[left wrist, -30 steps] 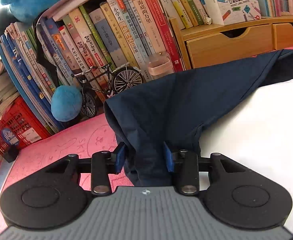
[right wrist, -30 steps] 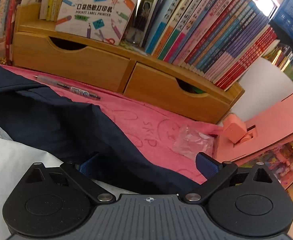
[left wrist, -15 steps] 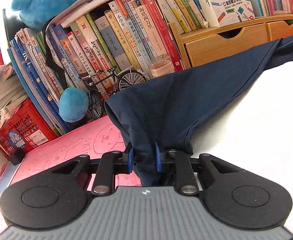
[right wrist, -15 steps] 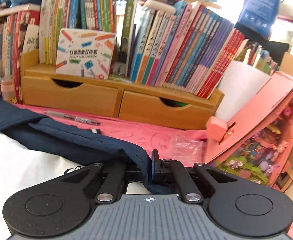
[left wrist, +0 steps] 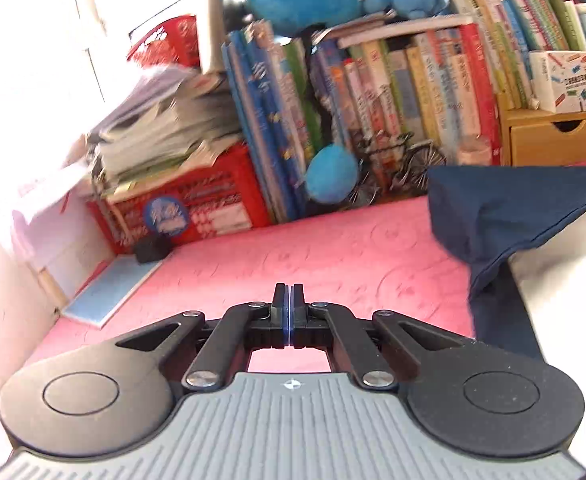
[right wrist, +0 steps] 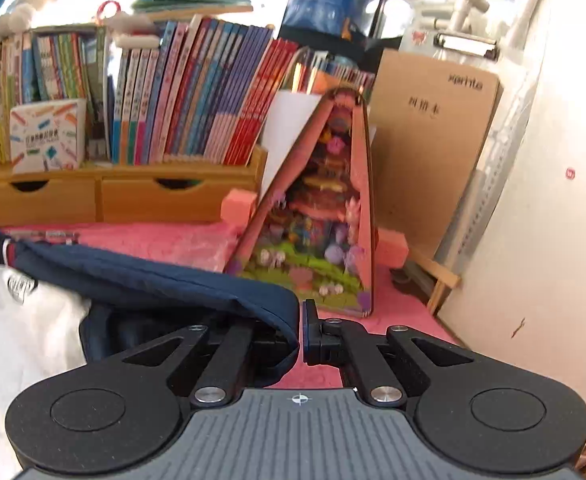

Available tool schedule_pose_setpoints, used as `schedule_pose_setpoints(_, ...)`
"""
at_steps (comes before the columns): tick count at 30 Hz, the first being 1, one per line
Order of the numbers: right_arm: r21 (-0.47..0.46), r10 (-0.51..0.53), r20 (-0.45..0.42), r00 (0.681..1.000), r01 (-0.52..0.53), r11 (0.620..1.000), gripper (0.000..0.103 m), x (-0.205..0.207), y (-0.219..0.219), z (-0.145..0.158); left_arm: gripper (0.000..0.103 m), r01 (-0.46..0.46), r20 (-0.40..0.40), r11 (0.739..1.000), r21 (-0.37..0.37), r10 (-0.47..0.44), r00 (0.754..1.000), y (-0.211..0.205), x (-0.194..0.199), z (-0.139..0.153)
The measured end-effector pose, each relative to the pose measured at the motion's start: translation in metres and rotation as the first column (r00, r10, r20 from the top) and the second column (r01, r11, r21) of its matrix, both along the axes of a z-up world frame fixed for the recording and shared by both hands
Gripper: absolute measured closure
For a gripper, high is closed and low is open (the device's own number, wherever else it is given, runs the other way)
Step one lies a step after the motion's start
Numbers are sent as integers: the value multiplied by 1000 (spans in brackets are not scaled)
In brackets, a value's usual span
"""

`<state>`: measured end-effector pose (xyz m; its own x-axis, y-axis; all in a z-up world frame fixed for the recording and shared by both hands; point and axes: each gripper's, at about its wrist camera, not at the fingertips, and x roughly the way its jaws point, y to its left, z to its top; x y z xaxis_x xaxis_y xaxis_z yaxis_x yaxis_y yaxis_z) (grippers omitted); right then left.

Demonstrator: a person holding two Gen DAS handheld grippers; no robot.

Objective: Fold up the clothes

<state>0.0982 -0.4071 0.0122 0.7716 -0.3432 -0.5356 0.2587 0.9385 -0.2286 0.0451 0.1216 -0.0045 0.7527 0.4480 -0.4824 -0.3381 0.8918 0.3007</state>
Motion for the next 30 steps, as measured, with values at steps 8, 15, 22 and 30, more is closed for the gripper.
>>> schedule_pose_setpoints(8,-328,167,-250,954,-245,912,70,-40,54,-48,49,194,-48,981,-6,-194,980,-33,5,4)
schedule_pose_setpoints(15,-201,364,-91,927,-375,905,14,-25,103,0,11,318,21,943,97,-321,947,-164,106,-3)
schedule_pose_setpoints(22,-207,368,-34,929,-367,907,5,77,152,-17,84,209,-48,975,75,-205,977,-166,162,-26)
schedule_pose_setpoints(30,-99,201,-152,968,-217,971,98,131,119,-51,103,-24,-57,995,97,29,998,-64,163,-31)
